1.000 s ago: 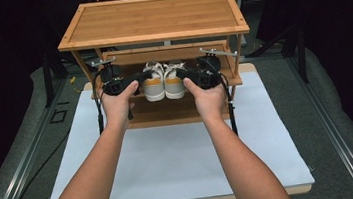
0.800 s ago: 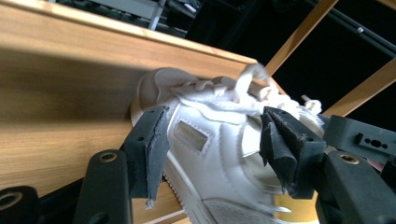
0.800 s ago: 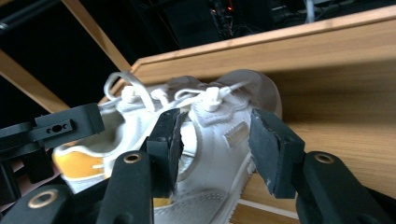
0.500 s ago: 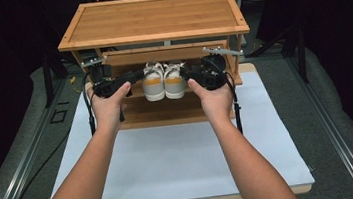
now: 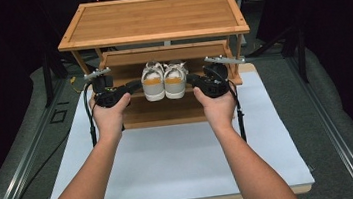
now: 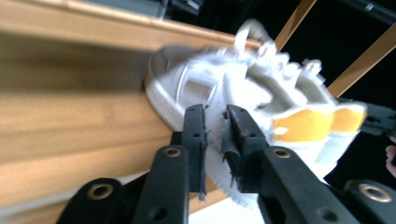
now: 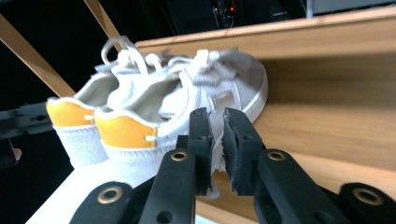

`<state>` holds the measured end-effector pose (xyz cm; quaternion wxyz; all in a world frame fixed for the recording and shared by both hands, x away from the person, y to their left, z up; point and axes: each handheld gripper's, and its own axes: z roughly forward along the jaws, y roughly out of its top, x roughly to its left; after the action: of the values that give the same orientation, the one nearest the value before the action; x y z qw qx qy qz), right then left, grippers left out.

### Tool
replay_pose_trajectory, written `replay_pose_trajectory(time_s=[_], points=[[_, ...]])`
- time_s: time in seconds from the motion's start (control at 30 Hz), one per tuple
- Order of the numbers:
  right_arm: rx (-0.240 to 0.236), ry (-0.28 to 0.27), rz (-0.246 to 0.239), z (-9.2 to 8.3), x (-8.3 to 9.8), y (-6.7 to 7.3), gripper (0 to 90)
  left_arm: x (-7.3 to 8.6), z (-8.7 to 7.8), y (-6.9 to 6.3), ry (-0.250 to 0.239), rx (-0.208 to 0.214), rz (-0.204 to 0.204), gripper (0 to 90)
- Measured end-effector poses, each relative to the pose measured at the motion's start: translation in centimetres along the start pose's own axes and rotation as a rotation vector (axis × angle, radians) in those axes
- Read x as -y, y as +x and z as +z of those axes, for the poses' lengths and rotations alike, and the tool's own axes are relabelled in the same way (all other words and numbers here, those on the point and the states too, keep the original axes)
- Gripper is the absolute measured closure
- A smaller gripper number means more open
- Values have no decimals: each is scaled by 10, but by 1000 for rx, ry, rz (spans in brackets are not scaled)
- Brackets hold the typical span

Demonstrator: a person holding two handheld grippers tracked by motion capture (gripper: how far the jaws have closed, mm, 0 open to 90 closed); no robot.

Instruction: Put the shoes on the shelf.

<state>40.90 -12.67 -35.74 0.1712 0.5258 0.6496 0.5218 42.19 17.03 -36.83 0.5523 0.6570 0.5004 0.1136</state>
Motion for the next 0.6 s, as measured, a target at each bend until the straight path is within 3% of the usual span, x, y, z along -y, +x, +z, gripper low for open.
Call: replay_pose_trajectory(time_s=[0.17, 0.27, 0.37, 0.47, 0.6], points=[[-3, 8, -5, 8, 5, -3, 838, 6, 7, 5, -6, 12, -44, 842], [-26, 3, 23, 11, 6, -6, 862, 8, 9, 6, -18, 16, -49, 881], [-45, 23, 11, 10, 6, -6, 897, 7, 9, 6, -17, 18, -32, 894], [-20, 15, -12, 12, 6, -4, 900, 7, 10, 7, -14, 30, -12, 896], [-49, 22, -19, 13, 6, -8, 900, 6, 11, 11, -13, 58, 7, 898]])
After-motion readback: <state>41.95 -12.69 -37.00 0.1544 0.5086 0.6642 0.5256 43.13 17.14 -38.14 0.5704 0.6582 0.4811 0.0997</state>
